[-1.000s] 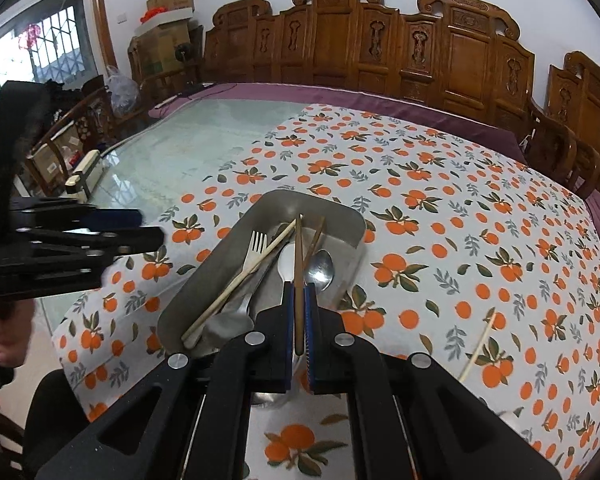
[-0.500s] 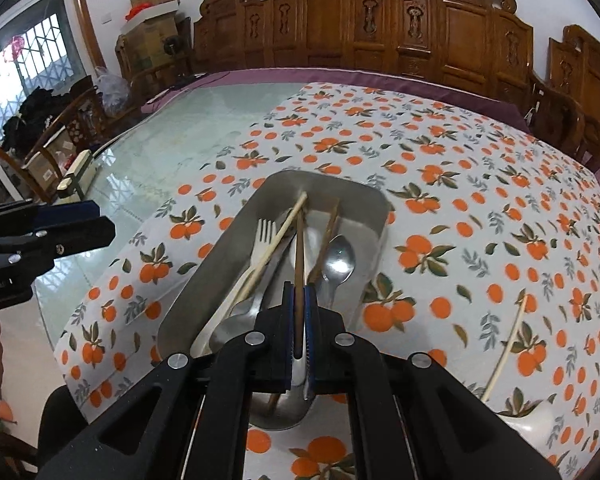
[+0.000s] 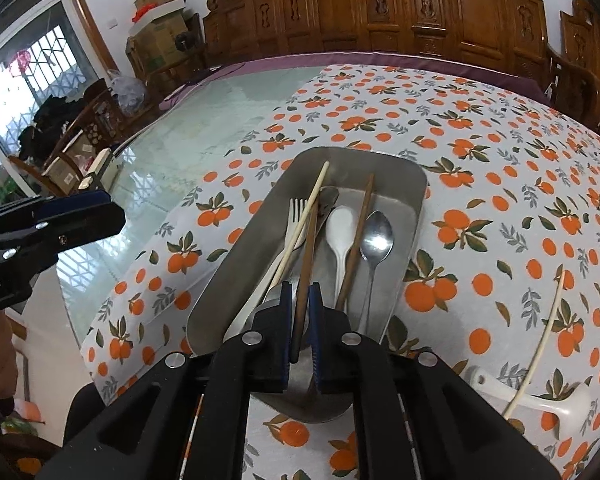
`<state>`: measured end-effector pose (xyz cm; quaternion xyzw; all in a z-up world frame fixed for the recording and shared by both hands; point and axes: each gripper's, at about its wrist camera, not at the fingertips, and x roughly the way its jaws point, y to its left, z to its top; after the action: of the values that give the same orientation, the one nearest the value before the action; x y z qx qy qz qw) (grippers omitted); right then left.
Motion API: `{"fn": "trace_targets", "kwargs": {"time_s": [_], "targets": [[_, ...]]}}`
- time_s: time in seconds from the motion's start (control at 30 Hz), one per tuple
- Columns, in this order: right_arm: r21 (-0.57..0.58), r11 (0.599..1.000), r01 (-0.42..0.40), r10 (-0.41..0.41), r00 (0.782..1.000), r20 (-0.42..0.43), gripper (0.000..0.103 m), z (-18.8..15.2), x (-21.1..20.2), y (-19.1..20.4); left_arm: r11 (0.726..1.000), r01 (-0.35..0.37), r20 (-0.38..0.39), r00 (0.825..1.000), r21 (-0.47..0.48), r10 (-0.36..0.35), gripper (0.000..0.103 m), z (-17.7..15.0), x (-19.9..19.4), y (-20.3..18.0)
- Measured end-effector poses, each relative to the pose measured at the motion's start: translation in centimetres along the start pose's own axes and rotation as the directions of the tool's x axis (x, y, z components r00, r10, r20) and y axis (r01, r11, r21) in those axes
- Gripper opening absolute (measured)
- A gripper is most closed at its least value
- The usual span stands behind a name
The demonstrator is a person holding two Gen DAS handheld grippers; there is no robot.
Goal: Organize utensils
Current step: 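Lower the dark chopstick into the tray and open the right tool, then move the left tool to the light chopstick beside the white ladle and grasp it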
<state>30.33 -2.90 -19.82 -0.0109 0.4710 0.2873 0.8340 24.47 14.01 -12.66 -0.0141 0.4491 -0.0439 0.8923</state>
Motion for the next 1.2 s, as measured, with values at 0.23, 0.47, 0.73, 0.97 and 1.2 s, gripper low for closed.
{"fn": "trace_targets", "kwargs": {"time_s": [0.23, 0.47, 0.73, 0.97, 1.2], "targets": [[-0.006, 0.999, -0.042, 0.042, 0.999, -0.010, 0.025, -0.5, 0.0, 0.4, 1.000, -0.003, -0.002, 1.000, 0.005, 0.003, 0.039, -0.2, -0.2, -0.1], [0.005, 0.998, -0.056, 0.055, 0.998, 0.033, 0.025, -0.5, -2.5, -0.9, 1.000, 0.006, 0.007, 1.000, 0.012, -0.006, 0.039, -0.2, -0.4, -0.6], [0.039, 0.999, 0.029, -0.033, 0.995, 0.091, 0.025, -3.3, -8.5, -5.9, 0.998, 0.052, 0.019, 0.998, 0.045, -0.053, 0.039, 0.1, -0.3, -4.3], [0.099, 0.988, 0.115, -0.124, 0.989, 0.087, 0.025, -7.2, -12.6, -11.0, 0.991, 0.101, 0.011, 0.995, 0.090, -0.102, 0.039, 0.0, 0.5, -9.0], [0.147, 0.973, 0.175, -0.188, 0.979, 0.078, 0.026, -10.6, -15.1, -14.7, 0.979, 0.155, -0.023, 0.988, 0.136, -0.153, 0.039, -0.5, 1.9, -14.1]]}}
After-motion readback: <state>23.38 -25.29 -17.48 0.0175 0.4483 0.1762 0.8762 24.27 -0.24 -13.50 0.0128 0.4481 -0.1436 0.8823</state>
